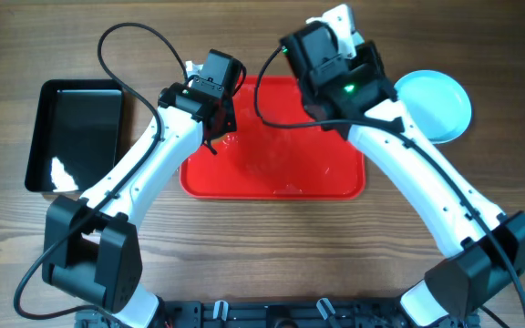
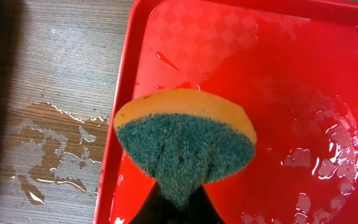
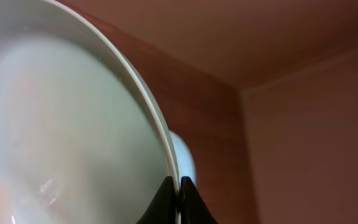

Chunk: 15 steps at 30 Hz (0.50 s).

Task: Clean dirty plates on tray and stack at the side
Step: 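Lift the plate with the right gripper and carry it right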

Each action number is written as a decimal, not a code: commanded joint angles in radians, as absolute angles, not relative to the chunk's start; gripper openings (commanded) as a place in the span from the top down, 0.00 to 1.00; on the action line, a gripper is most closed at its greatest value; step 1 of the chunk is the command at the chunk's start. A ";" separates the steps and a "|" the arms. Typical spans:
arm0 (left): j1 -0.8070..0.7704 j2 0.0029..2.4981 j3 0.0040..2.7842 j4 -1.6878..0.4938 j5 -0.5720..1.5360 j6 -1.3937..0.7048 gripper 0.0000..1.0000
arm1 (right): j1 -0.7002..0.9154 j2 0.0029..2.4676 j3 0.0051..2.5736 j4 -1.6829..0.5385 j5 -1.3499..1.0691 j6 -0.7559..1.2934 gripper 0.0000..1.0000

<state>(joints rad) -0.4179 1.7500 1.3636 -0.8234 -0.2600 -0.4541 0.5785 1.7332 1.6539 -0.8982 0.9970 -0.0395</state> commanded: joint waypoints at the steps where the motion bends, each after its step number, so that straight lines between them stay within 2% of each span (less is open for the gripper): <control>1: -0.416 1.751 1.360 -0.824 -0.250 -0.460 0.96 | 0.612 1.720 1.670 -0.898 1.168 -0.087 0.96; 11: -0.416 1.751 1.360 -0.824 -0.250 -0.460 0.96 | 0.625 1.720 1.670 -0.903 1.243 -0.094 0.96; 15: -0.416 1.751 1.360 -0.824 -0.250 -0.460 0.96 | 0.628 1.720 1.670 -0.906 1.270 -0.197 0.96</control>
<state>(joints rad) -0.4179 1.7500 1.3636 -0.8234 -0.2600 -0.4538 0.6231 1.7332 1.6539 -0.9054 1.1999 -0.1112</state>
